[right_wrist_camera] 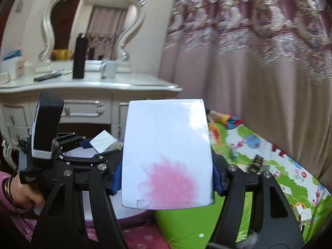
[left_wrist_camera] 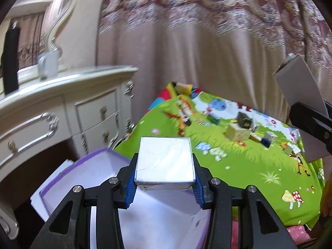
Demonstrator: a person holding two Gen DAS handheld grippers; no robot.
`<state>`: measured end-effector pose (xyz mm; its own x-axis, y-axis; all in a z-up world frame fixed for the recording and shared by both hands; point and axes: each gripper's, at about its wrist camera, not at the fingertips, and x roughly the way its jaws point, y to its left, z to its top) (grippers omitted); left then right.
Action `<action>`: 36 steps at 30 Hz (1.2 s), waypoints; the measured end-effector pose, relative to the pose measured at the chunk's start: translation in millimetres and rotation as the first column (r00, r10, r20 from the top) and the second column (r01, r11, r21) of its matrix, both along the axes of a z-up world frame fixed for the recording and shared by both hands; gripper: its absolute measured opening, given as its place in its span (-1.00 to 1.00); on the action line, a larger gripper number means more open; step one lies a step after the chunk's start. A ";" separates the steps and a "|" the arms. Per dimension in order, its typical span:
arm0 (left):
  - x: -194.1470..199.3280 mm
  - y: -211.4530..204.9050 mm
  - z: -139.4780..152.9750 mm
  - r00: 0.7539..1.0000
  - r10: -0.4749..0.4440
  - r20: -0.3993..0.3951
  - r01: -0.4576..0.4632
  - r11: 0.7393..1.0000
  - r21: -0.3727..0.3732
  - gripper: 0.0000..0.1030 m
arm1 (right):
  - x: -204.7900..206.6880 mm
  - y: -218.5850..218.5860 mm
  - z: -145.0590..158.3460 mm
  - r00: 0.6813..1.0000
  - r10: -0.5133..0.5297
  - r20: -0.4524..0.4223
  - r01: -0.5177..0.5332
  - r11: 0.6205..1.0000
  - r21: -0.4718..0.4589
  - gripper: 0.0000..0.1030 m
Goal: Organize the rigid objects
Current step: 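Carry both boxes to the purple-rimmed storage box and release them inside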
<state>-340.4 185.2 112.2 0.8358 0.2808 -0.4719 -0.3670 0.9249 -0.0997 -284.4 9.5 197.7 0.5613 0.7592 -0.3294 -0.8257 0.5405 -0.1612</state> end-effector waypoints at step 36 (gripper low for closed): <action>-14.0 65.7 -60.2 0.925 0.296 -0.239 -0.310 0.951 -0.019 0.80 | 5.8 110.9 -125.6 0.931 0.174 -0.320 -0.280 0.903 -0.325 0.55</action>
<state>-354.4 251.0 52.0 0.5812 0.4710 -0.6636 -0.6478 0.7613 -0.0270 -278.7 120.4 72.2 0.2332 0.6538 -0.7198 -0.9580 0.2815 -0.0547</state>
